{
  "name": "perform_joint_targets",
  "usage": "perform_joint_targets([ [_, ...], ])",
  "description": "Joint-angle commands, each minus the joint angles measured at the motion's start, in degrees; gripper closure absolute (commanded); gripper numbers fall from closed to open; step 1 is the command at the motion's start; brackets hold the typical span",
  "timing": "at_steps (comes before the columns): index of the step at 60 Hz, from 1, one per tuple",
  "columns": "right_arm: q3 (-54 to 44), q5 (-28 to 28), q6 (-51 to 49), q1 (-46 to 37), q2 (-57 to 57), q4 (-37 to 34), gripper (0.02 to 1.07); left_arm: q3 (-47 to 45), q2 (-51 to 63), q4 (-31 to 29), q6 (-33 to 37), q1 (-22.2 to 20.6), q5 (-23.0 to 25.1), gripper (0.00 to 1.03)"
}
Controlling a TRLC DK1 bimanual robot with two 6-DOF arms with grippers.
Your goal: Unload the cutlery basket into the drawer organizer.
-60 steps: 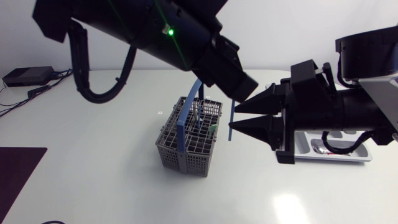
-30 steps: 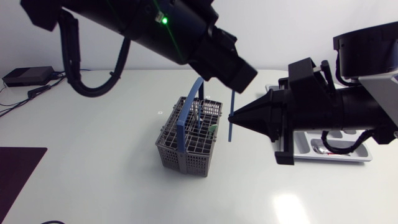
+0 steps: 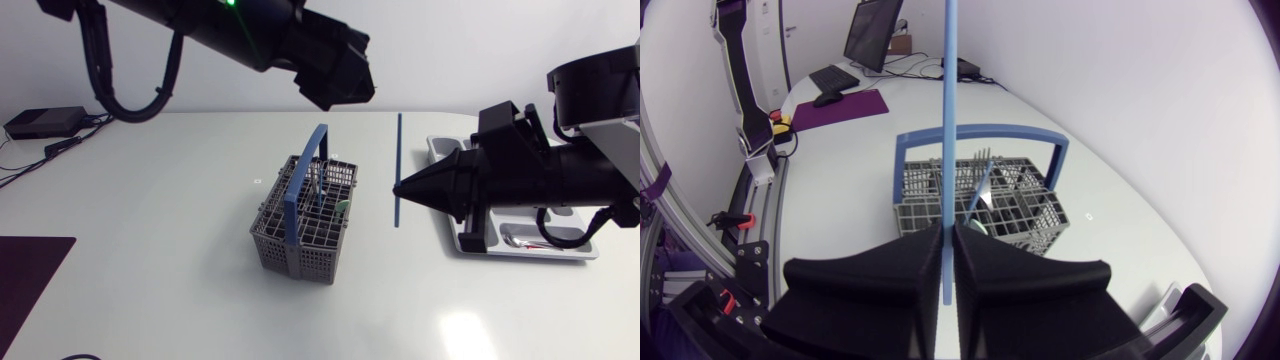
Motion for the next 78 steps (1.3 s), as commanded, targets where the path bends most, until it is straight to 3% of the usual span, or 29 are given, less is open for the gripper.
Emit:
perform_joint_targets([
  [1, -1.26, -0.65, -2.8, -4.0, 2.62, -0.79, 1.01, 1.01, -0.99, 0.23, -1.5, 1.22, 0.03, 0.07],
  [7, -0.64, -1.88, -5.17, -10.86, 6.58, -0.61, 1.01, -0.92, -1.26, 0.75, -0.27, 1.75, -0.93, 0.07],
  [29, 9.47, 0.58, -3.68, -27.82, 25.91, 0.79, 1.01, -2.42, 7.62, -1.44, 12.82, -3.7, -12.98, 0.07],
  [39, 15.36, 5.86, 1.33, -29.58, 34.26, 0.62, 1.01, -2.33, 11.75, -3.82, 19.59, -7.65, -18.78, 0.07],
  [51, 19.84, 10.86, 6.69, -29.58, 41.38, 0.53, 1.01, -1.8, 15.35, -6.01, 26.88, -9.41, -23.0, 0.07],
  [59, 23.18, 13.68, 9.42, -29.58, 45.51, -0.79, 1.01, -0.66, 17.99, -10.41, 30.84, -9.59, -23.52, 0.07],
  [74, 27.92, 15.79, 11.96, -29.05, 50.96, -4.48, 1.01, -0.57, 20.8, -11.38, 36.64, -10.2, -23.61, 0.07],
  [78, 28.63, 16.05, 12.32, -29.05, 51.93, -4.92, 0.84, -0.13, 21.59, -11.38, 37.7, -10.47, -23.61, 0.07],
])
